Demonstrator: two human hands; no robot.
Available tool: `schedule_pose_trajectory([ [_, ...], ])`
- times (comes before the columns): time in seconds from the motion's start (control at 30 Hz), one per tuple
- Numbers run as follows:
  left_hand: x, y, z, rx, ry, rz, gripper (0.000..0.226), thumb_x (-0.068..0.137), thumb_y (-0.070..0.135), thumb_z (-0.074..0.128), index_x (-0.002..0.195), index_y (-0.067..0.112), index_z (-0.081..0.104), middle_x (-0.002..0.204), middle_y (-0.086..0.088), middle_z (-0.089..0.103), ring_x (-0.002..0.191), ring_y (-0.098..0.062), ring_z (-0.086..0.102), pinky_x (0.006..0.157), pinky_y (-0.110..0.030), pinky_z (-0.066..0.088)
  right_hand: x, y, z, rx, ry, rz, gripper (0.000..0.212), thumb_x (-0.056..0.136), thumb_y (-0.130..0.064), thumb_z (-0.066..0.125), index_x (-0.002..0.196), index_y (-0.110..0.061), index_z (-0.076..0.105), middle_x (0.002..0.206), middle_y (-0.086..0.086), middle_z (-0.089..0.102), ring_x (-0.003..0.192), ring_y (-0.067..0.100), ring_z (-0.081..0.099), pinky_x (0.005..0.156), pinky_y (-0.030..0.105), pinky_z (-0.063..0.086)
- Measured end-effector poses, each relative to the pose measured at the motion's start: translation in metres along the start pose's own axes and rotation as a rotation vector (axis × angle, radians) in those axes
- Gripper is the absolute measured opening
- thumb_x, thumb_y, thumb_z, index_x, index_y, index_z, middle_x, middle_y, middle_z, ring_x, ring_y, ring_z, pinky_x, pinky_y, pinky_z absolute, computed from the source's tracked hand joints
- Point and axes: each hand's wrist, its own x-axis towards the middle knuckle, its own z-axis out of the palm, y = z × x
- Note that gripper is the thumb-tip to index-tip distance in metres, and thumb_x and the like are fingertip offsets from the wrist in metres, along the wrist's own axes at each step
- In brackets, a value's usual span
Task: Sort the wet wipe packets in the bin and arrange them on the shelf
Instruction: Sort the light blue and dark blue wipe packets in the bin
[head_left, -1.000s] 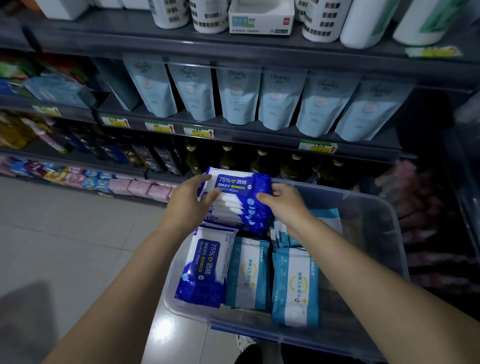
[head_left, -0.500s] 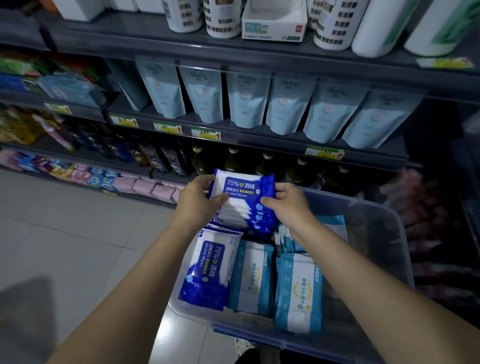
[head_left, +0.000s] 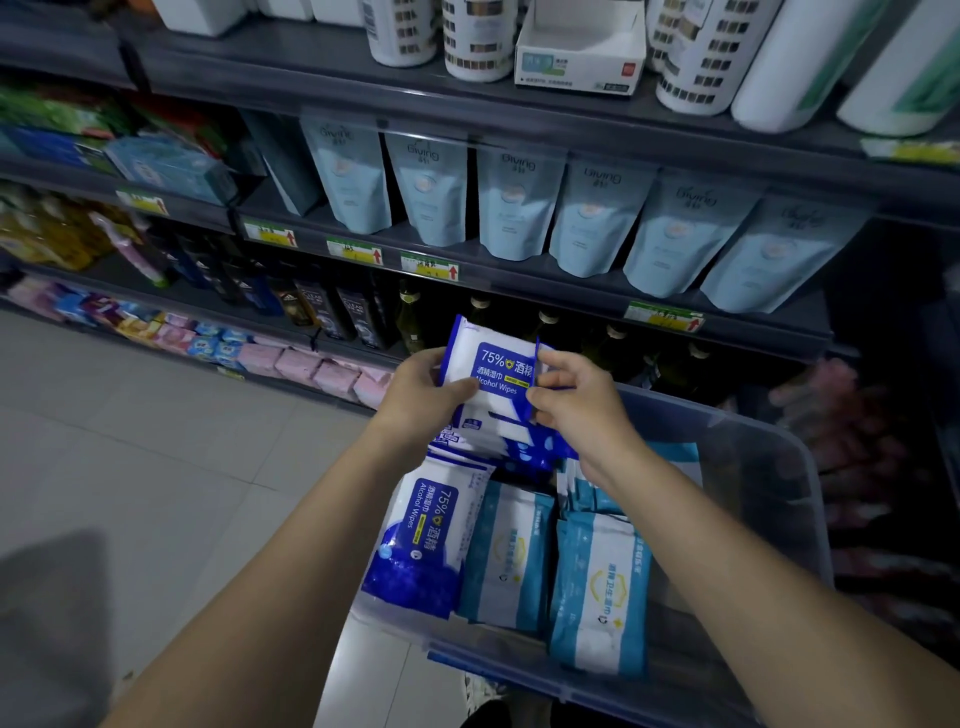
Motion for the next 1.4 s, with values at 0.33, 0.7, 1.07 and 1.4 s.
schedule_pose_trajectory([
  [0.33, -0.015, 0.013, -0.01, -0.415, 0.063, 0.079, 0.018, 0.095, -0.001, 0.048, 0.106, 0.01, 0.057, 0.099, -0.011, 0.069, 0.079, -0.021, 0.07, 0.065, -0.037, 0.059, -0.019, -0.011, -0.018, 0.185, 0.075, 0.016, 0.08, 0.078, -0.045, 0.066, 0.145, -0.024, 0.025, 0.141, 0.001, 0.041, 0.122, 0.017, 0.048, 0.093, 0.031, 0.042],
  [0.7, -0.066, -0.017, -0.048, 0.127, 0.066, 0.066, 0.08, 0.087, 0.01, 0.063, 0.149, 0.027, 0.016, 0.11, 0.009, 0.057, 0.089, -0.007, 0.063, 0.066, -0.02, 0.054, -0.042, -0.012, 0.013, 0.065, -0.268, 0.028, 0.036, 0.086, 0.006, 0.058, 0.111, -0.02, 0.054, 0.101, 0.004, 0.066, 0.084, 0.014, 0.065, 0.067, 0.025, 0.058],
  [1.07, -0.102, -0.064, -0.05, 0.247, 0.278, 0.036, 0.046, 0.088, 0.034, 0.059, 0.131, 0.025, 0.044, 0.112, 0.014, 0.059, 0.097, -0.003, 0.059, 0.065, -0.006, 0.049, -0.059, 0.016, 0.008, 0.105, -0.328, 0.178, 0.031, 0.086, 0.009, 0.055, 0.1, -0.019, 0.056, 0.094, 0.002, 0.067, 0.08, 0.016, 0.064, 0.063, 0.023, 0.056],
  [1.4, -0.113, -0.032, -0.017, -0.072, 0.301, 0.044, 0.05, 0.092, 0.005, 0.055, 0.136, 0.019, 0.036, 0.112, -0.003, 0.064, 0.085, -0.01, 0.067, 0.07, -0.028, 0.059, -0.06, -0.008, -0.01, -0.064, -0.332, -0.046, 0.061, 0.078, 0.007, 0.066, 0.131, -0.015, 0.046, 0.126, 0.005, 0.057, 0.093, 0.007, 0.058, 0.084, 0.025, 0.049],
])
